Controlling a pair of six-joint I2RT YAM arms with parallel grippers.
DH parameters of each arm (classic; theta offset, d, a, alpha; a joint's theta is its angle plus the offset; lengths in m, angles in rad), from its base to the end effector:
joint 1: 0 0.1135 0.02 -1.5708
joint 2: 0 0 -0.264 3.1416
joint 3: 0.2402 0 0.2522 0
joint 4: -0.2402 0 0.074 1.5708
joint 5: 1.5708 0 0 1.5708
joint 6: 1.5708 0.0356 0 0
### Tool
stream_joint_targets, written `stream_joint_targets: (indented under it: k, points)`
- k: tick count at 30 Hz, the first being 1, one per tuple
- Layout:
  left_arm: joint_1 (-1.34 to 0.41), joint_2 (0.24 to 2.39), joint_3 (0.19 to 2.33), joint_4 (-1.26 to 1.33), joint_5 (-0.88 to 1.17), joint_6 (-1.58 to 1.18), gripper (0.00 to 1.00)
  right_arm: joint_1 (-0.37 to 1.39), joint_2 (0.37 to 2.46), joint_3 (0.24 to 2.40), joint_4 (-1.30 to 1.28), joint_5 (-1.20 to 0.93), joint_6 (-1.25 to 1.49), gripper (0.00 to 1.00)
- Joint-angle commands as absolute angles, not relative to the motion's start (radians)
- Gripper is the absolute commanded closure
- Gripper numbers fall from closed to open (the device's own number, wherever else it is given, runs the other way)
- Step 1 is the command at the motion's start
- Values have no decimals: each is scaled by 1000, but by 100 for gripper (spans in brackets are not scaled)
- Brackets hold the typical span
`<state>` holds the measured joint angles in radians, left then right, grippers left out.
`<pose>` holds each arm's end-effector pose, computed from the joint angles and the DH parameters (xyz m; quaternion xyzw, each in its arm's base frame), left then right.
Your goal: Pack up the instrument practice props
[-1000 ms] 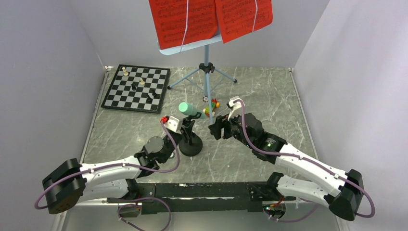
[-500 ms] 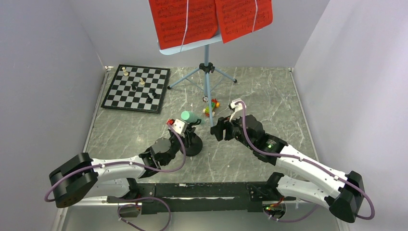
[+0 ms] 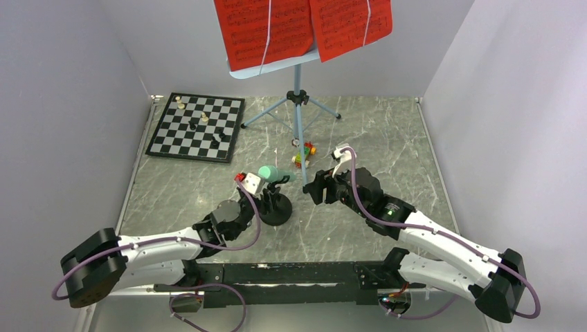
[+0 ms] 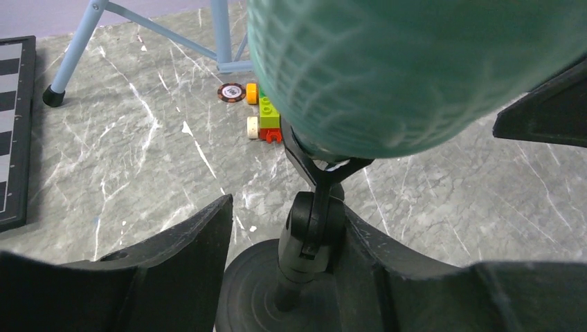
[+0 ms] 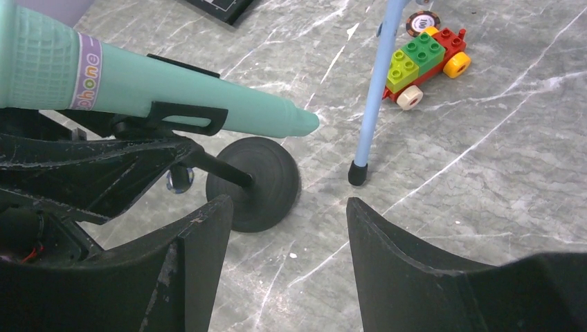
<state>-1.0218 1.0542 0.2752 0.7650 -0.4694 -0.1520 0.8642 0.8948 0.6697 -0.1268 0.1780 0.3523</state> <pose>0.1243 -0.1723 0.2122 0.1437 0.6968 -0.2403 0.6603 0.1407 0.1551 0.2857 -0.1575 0.8030 0.2660 0.5095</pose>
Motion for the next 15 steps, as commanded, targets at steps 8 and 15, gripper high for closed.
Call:
stream_joint_targets:
  k: [8, 15]
  points:
    - [-1026, 923, 284, 626, -464, -200, 21, 860, 893, 659, -97, 183, 364, 34]
    - [-1025, 876, 265, 661, -435, -199, 1, 859, 917, 670, -88, 169, 360, 34]
